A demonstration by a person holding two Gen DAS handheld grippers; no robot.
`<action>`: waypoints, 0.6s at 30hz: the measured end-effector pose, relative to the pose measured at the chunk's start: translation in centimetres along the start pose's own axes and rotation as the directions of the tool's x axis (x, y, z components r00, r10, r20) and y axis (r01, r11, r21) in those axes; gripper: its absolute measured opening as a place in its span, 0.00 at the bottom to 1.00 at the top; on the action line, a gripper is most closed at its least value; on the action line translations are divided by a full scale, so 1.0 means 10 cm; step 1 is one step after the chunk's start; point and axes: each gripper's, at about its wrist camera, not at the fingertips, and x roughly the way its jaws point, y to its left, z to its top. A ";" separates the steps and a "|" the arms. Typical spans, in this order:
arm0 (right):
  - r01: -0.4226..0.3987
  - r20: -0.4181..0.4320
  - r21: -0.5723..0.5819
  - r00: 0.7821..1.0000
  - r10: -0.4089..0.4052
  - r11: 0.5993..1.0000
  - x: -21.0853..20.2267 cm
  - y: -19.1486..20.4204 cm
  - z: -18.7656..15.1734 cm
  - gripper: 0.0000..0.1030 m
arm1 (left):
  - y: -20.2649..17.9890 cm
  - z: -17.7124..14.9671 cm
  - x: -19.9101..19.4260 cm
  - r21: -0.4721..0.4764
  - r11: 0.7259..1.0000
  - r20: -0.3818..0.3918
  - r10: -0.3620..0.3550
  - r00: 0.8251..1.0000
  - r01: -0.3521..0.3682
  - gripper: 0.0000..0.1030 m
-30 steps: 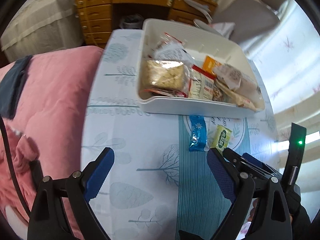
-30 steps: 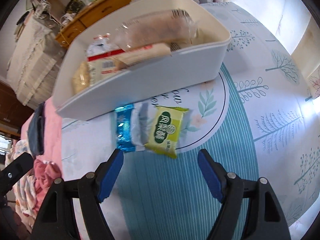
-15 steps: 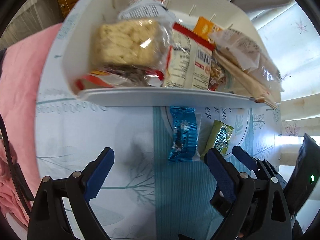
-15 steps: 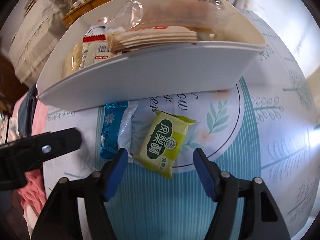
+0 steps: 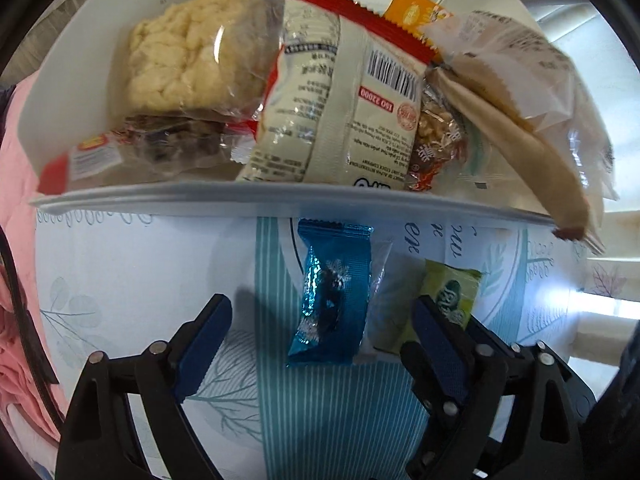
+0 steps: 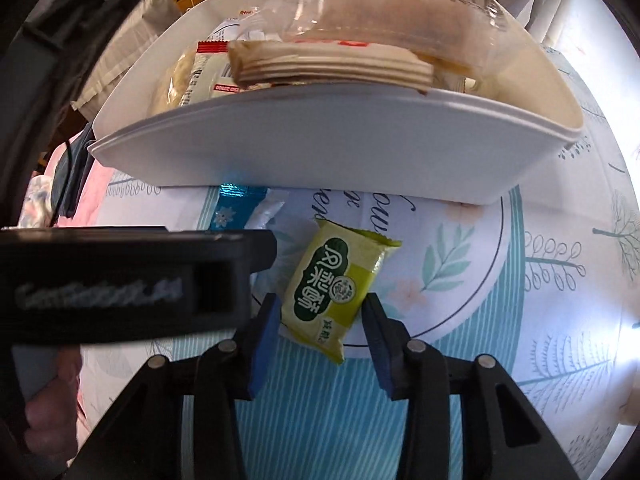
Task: Organize snacks
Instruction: 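Grasp the green-yellow packet with the right tool while the left grasps the blue candy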
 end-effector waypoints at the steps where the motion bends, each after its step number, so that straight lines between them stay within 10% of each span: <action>1: -0.003 -0.006 -0.003 1.000 0.003 1.000 -0.01 -0.03 0.00 0.41 | -0.01 0.01 0.04 -0.008 1.000 -0.007 0.009 1.000 -0.009 0.83; 18: 0.008 -0.033 0.046 0.999 -0.007 0.999 -0.22 -0.50 -0.34 0.40 | 0.12 -0.02 -0.01 -0.078 0.994 0.037 0.078 0.996 -0.075 0.32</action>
